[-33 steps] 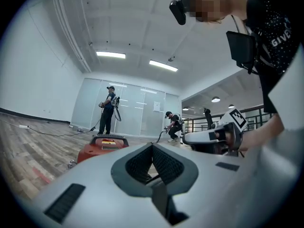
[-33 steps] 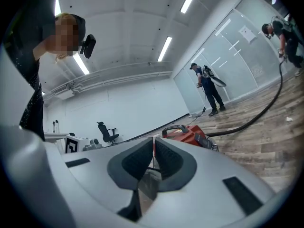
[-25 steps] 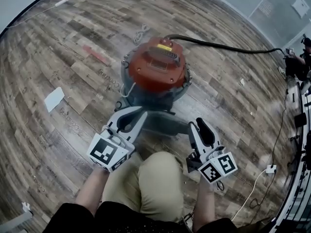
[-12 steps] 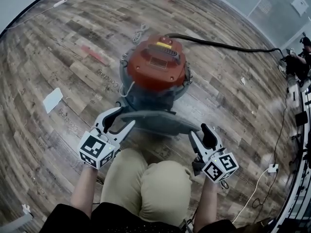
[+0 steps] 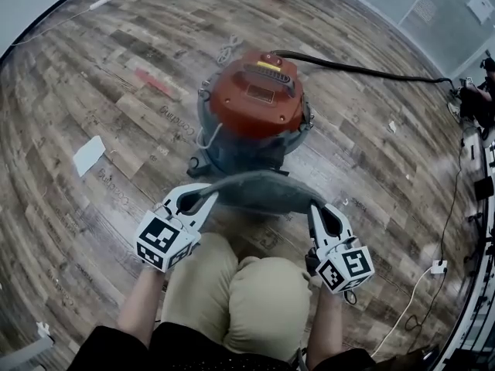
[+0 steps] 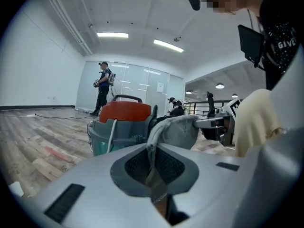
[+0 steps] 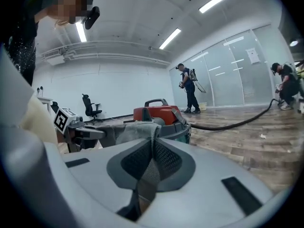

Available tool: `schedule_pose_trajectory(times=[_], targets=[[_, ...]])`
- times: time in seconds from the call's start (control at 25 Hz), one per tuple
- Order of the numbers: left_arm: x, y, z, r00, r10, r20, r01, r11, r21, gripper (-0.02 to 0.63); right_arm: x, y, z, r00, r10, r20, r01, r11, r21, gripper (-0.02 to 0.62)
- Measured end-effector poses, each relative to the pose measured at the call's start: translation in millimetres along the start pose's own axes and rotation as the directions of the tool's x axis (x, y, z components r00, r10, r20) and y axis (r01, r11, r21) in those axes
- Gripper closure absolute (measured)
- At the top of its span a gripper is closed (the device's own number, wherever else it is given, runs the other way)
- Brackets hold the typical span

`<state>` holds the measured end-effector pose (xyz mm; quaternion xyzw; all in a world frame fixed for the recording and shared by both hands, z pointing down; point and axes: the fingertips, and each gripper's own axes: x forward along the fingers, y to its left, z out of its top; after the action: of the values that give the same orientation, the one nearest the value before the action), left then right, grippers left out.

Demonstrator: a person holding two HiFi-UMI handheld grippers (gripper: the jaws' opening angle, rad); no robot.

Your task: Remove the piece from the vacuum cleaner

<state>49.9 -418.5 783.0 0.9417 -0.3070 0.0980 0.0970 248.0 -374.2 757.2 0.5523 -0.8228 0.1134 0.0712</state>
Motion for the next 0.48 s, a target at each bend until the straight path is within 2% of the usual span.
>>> schedule_pose_trajectory(times=[0.2, 0.48], targets=[[-8.5, -9.7, 5.0, 1.000, -0.018, 0.021, 0.017, 0.999, 0.030, 0.586, -12.2, 10.9, -2.8, 1.000, -0.010, 0.004, 0.010, 0.999, -0.034, 0.572], [-20.4, -21.5, 6.5, 0.998, -0.034, 0.050, 0.033, 0.999, 0.020, 0.586, -23.8, 20.2, -4.5, 1.000, -0.013, 0.015, 0.014, 1.000, -0.022, 0.572]])
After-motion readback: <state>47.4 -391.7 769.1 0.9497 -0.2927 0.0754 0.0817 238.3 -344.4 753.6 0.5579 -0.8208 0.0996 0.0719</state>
